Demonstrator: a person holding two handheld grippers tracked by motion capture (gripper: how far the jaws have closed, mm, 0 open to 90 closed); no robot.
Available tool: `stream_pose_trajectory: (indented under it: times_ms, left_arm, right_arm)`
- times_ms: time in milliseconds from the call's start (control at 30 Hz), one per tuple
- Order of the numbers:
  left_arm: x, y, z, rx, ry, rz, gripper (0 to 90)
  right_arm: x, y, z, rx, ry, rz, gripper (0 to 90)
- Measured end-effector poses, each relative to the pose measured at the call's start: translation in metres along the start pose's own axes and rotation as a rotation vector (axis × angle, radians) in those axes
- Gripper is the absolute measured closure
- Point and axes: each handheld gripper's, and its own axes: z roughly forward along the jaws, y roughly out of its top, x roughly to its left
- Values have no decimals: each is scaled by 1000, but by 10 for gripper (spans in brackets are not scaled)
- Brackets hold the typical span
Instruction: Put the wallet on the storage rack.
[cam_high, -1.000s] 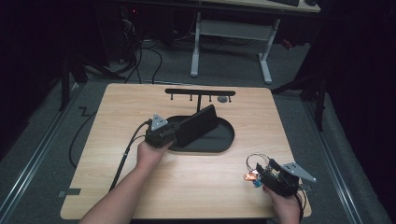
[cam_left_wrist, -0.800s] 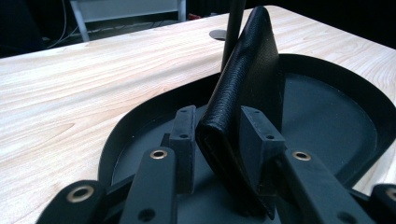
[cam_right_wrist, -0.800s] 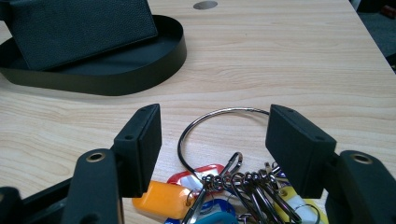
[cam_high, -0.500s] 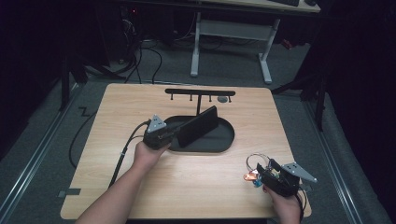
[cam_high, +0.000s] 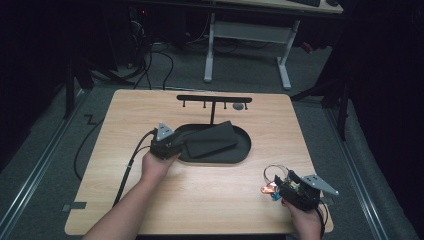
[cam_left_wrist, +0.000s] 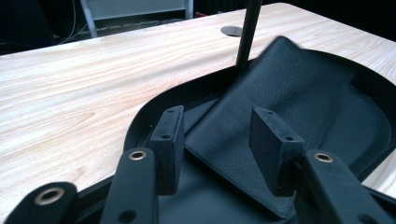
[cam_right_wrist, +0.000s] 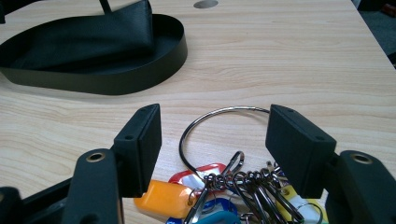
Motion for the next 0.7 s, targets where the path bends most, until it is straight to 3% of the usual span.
stream_pose_trajectory:
  times_ms: [300,400,700]
  left_arm:
    - [-12,-1,-1,2,-39,27,594]
    - [-17,-3,-3,-17,-38,34,600]
    - [-21,-18,-21,-3,-31,39,575]
  right_arm:
    - [1,0,0,1,2,0,362]
    - [0,0,0,-1,3,1,362]
    - [1,0,0,5,3,-3,363]
